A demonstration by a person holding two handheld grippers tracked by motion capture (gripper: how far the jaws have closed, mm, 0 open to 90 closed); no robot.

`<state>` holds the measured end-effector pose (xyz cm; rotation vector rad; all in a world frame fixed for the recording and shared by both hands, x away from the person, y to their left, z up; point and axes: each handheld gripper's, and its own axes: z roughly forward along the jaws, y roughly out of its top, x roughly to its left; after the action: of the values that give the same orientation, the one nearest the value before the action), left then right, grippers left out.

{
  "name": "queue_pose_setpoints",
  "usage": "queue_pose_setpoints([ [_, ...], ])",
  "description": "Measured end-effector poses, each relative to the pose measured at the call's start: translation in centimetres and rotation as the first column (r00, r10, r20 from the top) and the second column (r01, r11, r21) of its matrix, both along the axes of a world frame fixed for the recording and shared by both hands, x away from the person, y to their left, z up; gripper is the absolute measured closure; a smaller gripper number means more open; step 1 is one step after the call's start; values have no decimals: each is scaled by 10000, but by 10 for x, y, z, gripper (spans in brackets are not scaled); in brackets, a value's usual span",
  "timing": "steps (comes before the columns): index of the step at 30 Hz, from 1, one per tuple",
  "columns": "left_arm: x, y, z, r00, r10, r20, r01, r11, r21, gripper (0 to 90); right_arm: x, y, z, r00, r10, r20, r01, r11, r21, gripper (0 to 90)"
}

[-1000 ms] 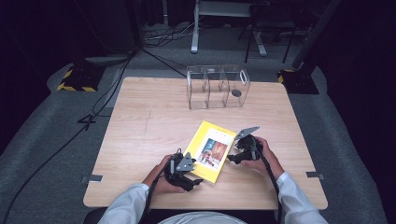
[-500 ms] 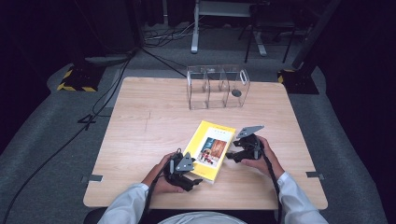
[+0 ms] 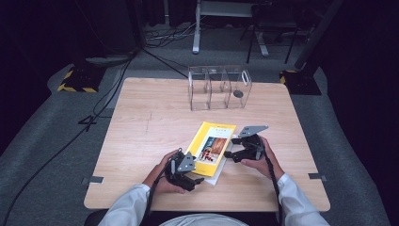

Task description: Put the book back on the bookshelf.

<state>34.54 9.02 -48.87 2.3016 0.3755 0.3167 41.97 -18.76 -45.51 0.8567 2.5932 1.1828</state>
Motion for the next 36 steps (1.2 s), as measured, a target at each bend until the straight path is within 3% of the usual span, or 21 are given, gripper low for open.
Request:
queue_pose_setpoints([
  [10, -1, -14, 3, 9997, -3, 239, 2, 10000, 25, 159, 0, 7, 7, 9996, -28, 290, 19, 9994, 334, 291],
  [12, -2, -14, 3, 9994, -127, 322, 118, 9995, 284, 160, 0, 8, 7, 9997, -34, 262, 27, 9996, 264, 293],
  [21, 2, -5, -1, 10000, 40, -87, -35, 9985, 541, 209, -12, 1, -10, 9997, 12, -243, -44, 9915, -1302, 305],
  [26, 4, -5, -5, 9998, 52, -185, -40, 9981, 621, 205, -18, 2, -15, 9977, 339, -592, -434, 9849, -1678, 302],
  [32, 4, -6, -6, 9998, 64, -194, -51, 9978, 656, 190, -25, 11, -20, 9928, 849, -850, -1020, 9694, -2231, 294],
  [36, 5, -5, -6, 9996, 62, -281, -47, 9986, 532, 189, -27, 17, -24, 9897, 1065, -960, -1294, 9517, -2783, 295],
])
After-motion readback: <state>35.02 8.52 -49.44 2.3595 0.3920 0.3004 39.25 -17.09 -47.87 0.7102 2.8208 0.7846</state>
